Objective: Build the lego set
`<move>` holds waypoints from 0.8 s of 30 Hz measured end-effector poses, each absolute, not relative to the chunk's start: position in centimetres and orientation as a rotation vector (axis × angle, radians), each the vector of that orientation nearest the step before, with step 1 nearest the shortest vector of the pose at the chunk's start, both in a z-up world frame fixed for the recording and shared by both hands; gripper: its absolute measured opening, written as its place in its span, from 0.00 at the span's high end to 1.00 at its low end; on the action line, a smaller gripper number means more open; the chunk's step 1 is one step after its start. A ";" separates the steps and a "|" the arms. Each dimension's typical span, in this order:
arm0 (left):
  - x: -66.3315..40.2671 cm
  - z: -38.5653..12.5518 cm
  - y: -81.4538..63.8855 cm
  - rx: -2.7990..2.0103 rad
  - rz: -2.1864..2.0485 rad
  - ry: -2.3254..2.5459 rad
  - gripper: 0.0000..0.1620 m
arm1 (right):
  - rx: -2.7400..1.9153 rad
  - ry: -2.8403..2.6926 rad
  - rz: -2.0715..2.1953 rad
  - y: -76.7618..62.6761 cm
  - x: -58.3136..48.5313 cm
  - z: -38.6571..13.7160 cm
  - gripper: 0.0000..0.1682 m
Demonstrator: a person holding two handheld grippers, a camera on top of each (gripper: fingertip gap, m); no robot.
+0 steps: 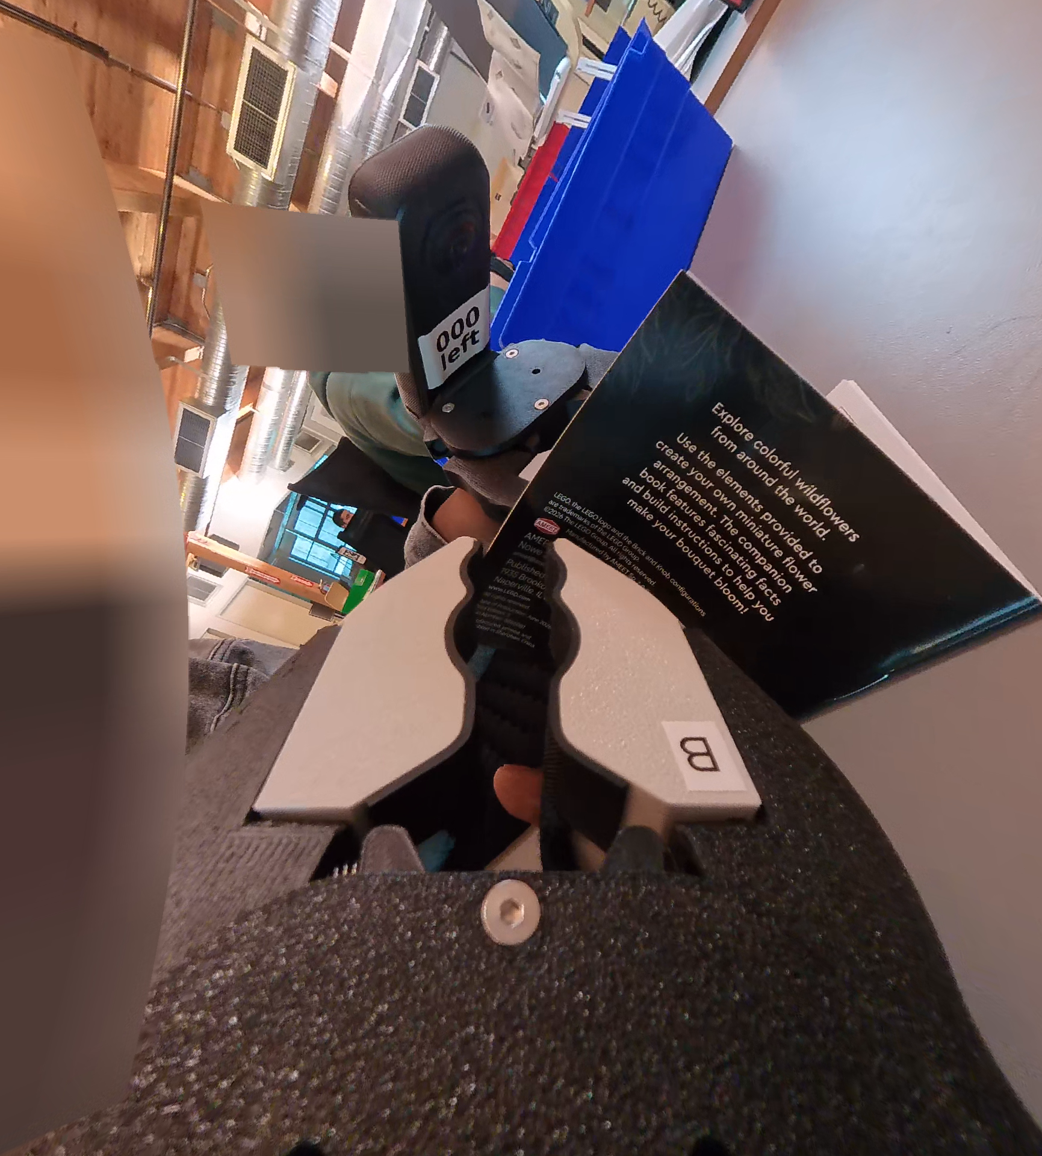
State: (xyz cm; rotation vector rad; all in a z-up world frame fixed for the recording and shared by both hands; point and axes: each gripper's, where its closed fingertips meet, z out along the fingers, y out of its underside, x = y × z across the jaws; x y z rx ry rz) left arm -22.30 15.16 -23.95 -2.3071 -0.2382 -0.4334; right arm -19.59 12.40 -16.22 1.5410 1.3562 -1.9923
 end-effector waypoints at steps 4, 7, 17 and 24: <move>-22.3 -23.9 15.2 -2.307 -0.433 -0.238 0.99 | 1.539 1.353 -1.994 12.4 -19.6 -16.2 0.88; -22.3 -23.9 15.2 -2.306 -0.435 -0.239 0.99 | 1.539 1.347 -1.994 12.5 -19.6 -16.2 0.88; -22.3 -24.0 15.2 -2.306 -0.434 -0.239 0.99 | 1.538 1.331 -1.990 12.5 -19.5 -16.2 0.87; -22.3 -23.9 15.2 -2.305 -0.436 -0.239 0.99 | 1.535 1.327 -1.987 12.5 -19.5 -16.2 0.87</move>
